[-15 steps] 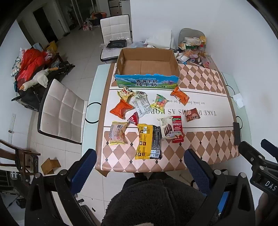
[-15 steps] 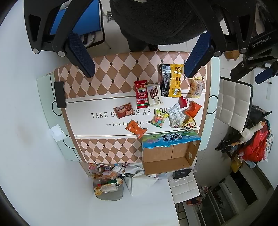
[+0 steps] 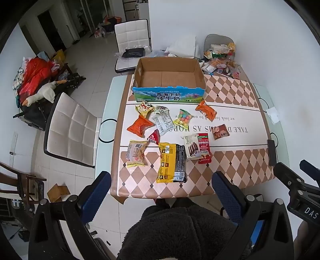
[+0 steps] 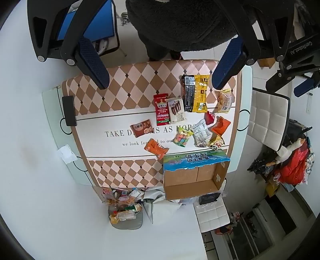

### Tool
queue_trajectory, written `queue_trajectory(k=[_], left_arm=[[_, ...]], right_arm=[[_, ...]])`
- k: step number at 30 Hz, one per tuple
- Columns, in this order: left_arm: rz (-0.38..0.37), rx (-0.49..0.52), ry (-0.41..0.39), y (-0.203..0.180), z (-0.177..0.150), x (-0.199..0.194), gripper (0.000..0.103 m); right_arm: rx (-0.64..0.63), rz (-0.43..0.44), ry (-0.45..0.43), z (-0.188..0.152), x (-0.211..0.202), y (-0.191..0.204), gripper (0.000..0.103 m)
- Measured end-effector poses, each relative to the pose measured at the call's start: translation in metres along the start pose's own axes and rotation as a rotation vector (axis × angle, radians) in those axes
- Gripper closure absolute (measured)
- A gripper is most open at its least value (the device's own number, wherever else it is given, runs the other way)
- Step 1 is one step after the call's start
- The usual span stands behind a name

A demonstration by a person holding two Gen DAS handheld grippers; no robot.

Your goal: Organize snacks

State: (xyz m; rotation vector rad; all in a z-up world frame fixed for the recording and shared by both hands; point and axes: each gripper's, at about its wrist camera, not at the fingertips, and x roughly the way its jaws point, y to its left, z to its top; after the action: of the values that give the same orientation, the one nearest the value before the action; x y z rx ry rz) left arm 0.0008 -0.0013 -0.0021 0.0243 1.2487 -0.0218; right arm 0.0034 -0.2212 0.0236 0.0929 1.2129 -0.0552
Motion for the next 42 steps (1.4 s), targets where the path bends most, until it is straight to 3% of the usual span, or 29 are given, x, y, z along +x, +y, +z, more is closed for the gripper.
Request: queue_trajectory(k=[42], left_arm=[[0.000, -0.010, -0.076, 0.000, -0.004, -0.032, 0.000]], right_arm=[[-0.005, 0.025, -0.032, -0.011, -0.023, 0.001, 0.000]])
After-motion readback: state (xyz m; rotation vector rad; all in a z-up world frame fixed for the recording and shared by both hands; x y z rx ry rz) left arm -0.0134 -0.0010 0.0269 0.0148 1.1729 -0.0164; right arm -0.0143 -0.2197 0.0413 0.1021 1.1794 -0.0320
